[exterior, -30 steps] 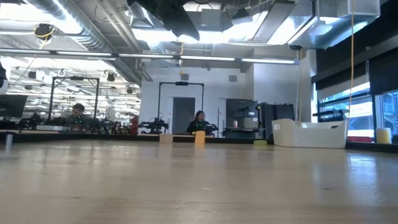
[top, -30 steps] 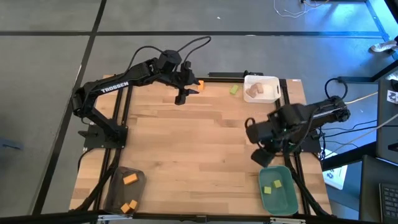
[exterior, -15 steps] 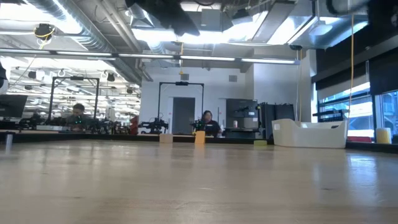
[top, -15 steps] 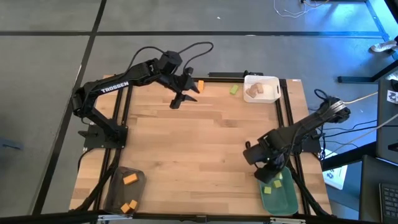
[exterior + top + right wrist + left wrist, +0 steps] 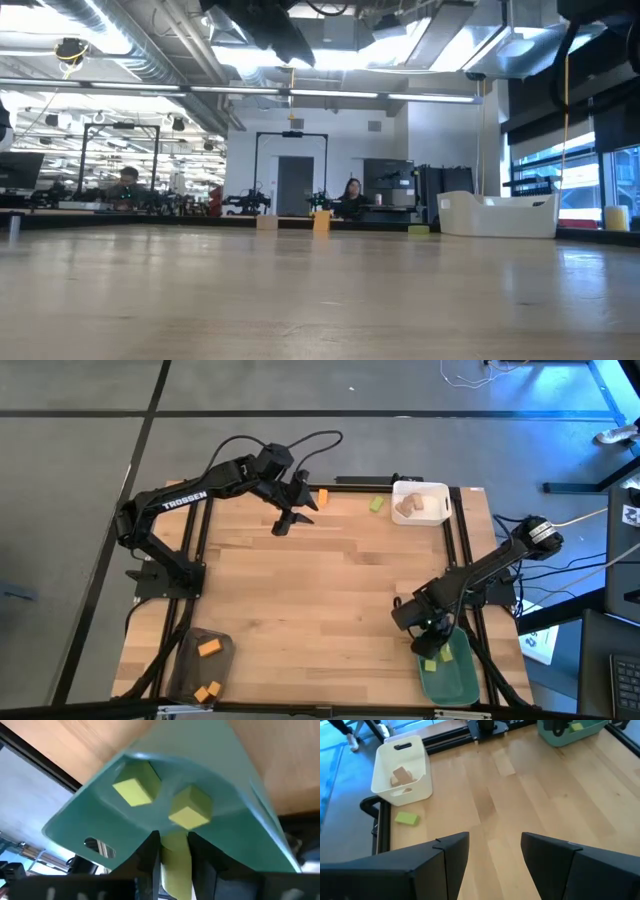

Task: Sort & place blocks by color
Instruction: Put the left green block into the blue bin, then put the brown block into the white bin

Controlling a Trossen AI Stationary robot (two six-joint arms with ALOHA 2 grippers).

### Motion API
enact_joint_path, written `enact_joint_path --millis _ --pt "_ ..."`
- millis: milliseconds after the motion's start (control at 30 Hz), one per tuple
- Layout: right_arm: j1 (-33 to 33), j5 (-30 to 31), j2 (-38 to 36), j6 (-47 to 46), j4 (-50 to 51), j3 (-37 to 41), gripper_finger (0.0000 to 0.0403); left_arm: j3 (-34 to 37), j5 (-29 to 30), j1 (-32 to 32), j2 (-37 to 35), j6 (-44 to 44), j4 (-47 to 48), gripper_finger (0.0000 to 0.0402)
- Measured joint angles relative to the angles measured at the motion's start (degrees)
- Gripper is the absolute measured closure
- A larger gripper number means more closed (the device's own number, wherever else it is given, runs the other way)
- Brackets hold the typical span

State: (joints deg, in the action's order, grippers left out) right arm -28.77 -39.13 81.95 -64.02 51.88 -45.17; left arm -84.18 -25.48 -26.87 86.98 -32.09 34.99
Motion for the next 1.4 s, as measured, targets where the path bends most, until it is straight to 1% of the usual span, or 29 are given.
enact_joint_path --millis 67,133,200,300,433,633,867,967,1167,1267,1400 --pt "0.00 0.06 0.00 0.44 -1.91 0.94 0.0328 0.00 0.90 0.00 0.00 0.04 0.04 0.0229" --pt "0.02 0.19 0.00 1.32 -2.92 1.38 0.0317 0.00 1.39 0.00 0.00 0.04 0.19 0.0229" --pt "0.02 1.02 0.00 1.49 -3.15 1.36 0.0306 0.00 1.93 0.00 0.00 0.04 0.19 0.0229" --pt "0.02 1.08 0.00 1.53 -3.13 1.36 0.0300 0.00 2.29 0.00 0.00 0.04 0.21 0.0229" --pt "0.02 1.18 0.00 1.52 -3.11 1.36 0.0300 0.00 2.38 0.00 0.00 0.06 0.17 0.0229" --pt "0.03 3.86 0.00 0.59 -3.58 1.36 0.0299 0.00 2.37 0.00 0.00 0.30 0.17 0.0229" --pt "0.04 4.61 0.00 1.33 -6.44 1.36 0.0319 0.00 2.37 0.00 0.00 0.50 0.17 0.0229" --pt "0.04 5.01 0.00 1.39 -6.45 1.36 0.0312 0.00 2.35 0.00 0.00 0.52 0.17 0.0229" --pt "0.04 5.01 0.00 1.33 -6.45 1.36 0.0275 0.00 2.36 0.00 0.00 0.56 0.17 0.0229" --pt "0.04 4.85 0.00 1.16 -6.48 1.35 0.0266 0.00 2.72 0.00 0.00 0.56 0.17 0.0229" --pt "0.62 0.18 -0.10 0.08 -6.32 0.65 0.0265 0.00 5.81 0.00 0.00 0.61 0.17 0.0229"
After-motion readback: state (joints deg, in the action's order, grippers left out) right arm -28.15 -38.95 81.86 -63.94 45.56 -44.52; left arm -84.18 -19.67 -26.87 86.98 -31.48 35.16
